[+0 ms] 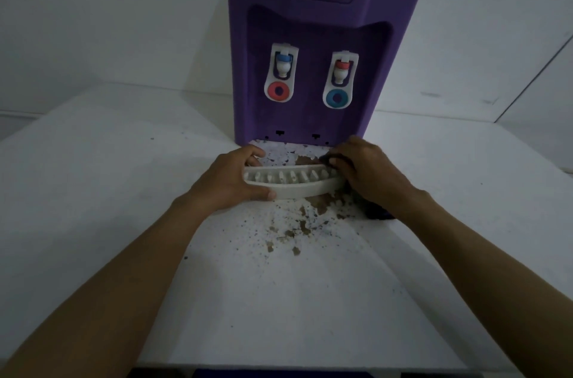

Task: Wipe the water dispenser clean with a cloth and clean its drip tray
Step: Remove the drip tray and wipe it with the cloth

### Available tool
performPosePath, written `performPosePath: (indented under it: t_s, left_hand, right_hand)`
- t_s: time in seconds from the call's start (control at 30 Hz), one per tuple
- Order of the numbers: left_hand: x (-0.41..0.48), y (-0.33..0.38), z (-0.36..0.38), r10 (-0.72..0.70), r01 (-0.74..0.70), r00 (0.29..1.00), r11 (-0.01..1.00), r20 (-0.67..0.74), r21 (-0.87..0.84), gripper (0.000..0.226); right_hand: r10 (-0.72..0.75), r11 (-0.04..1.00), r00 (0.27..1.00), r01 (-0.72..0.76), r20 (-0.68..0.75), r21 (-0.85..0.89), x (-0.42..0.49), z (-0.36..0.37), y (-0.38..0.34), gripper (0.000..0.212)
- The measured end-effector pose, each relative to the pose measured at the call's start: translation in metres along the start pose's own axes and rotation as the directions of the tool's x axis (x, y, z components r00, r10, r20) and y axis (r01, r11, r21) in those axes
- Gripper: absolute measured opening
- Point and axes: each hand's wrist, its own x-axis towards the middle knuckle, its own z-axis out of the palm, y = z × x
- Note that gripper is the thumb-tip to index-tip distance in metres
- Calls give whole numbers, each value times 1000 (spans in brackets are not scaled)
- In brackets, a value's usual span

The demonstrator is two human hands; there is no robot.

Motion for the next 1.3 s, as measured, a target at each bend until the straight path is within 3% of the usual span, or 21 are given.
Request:
performPosePath:
  t_s: [0.1,0.27,0.53,0.63,0.8,0.93,1.1,1.23,1.3]
  left_hand:
    - [-3,0,-3,-5,6,999,1000,36,-12,77]
    - [-5,0,-10,-46,50,998,997,52,-67,73]
    - [-6,4,0,-48,49,999,992,11,-114,77]
    - [-6,2,-3,-43,47,998,992,36,-114,77]
    - [-6,-4,-14,-34,52,988,992,149,-113,80]
    - [-7,-5,-14,-40,59,990,988,135,-145,81]
    - [-5,-7,-14,-33,50,992,988,120,-144,81]
    - [-5,-7,-13,-36,55,992,986,123,-156,81]
    - [-6,-7,-13,-40,60,992,982,116,-177,81]
  right_hand:
    - [94,996,981,-94,-169,10,8,10,-7,17]
    - [42,999,980,-38,-196,27,18,29,-32,14]
    - [-122,992,990,120,63,33,14,35,-40,18]
    - [-122,990,980,109,155,87,13,20,-35,18]
    - [38,986,993,-19,-112,164,26,27,-48,13]
    - [-102,992,994,98,47,80,25,42,-52,18]
    - [-161,982,960,132,230,137,22,21,-44,18]
    - [-63,978,995,75,-72,194,29,33,-56,18]
    - [-108,979,993,114,-48,170,31,45,-64,17]
